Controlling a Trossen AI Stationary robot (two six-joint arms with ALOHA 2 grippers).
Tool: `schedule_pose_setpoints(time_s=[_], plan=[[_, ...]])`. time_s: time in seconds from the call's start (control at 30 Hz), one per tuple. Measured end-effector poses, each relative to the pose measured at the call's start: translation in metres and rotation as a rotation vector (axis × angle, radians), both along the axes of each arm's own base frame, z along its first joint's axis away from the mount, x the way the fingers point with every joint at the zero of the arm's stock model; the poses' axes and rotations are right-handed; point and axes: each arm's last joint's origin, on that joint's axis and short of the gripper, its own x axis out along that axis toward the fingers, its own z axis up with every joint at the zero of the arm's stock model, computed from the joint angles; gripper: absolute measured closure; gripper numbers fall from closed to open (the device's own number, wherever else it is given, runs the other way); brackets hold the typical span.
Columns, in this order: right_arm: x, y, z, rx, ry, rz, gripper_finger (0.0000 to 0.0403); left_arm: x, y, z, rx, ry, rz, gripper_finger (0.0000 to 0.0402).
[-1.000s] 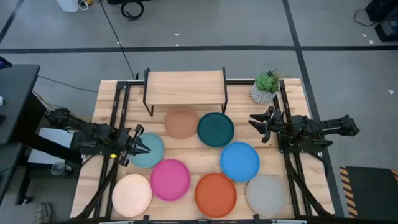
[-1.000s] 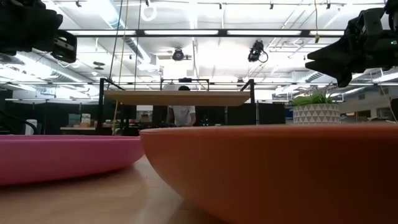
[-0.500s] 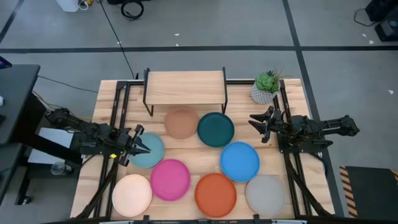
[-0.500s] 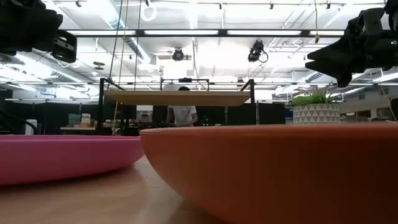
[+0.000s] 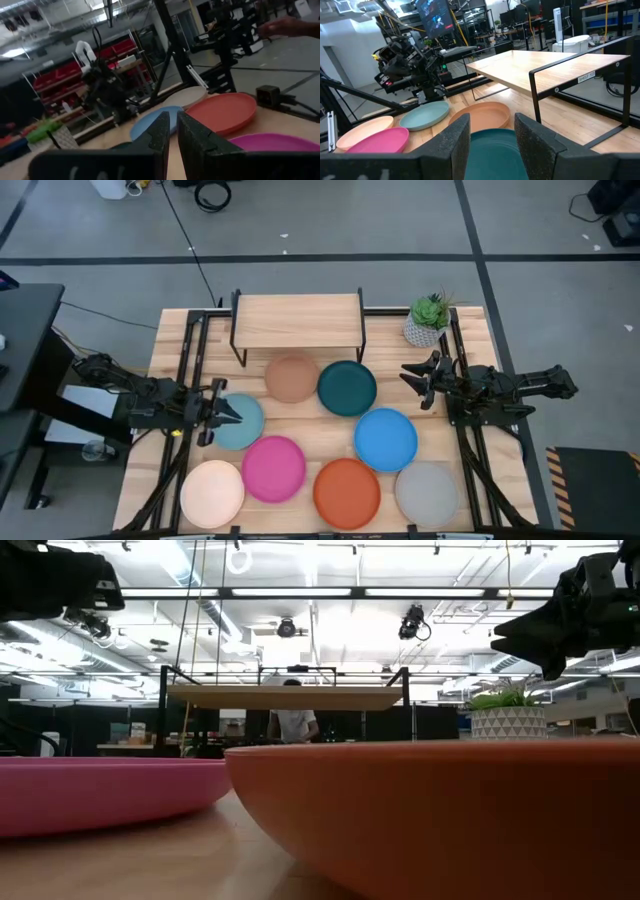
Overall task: Place and stack plates onto a shelf
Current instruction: Put the blue plate on the shelf
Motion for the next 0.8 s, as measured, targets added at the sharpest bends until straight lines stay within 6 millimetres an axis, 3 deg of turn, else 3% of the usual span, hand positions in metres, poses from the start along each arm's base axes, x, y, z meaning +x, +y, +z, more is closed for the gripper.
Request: schedule_pose_setpoints(time_s=[0.2, 0.47, 0.8], plan=[[0.000, 0.000, 0.000, 0.000, 0.000, 0.000, 0.0243, 0.000, 0.000, 0.000, 0.005, -0.003, 0.003, 0.0359], [0.000, 0.000, 0.007, 0.006, -0.076, 0.005, 0.0243, 0.000, 0.000, 0.000, -0.323, 0.092, -0.043, 0.0359], [0.000, 0.003, 0.017, -0.062, -0.163, 0.125, 0.0243, -0.002, 0.001, 0.009, -0.448, 0.029, -0.073, 0.0359]])
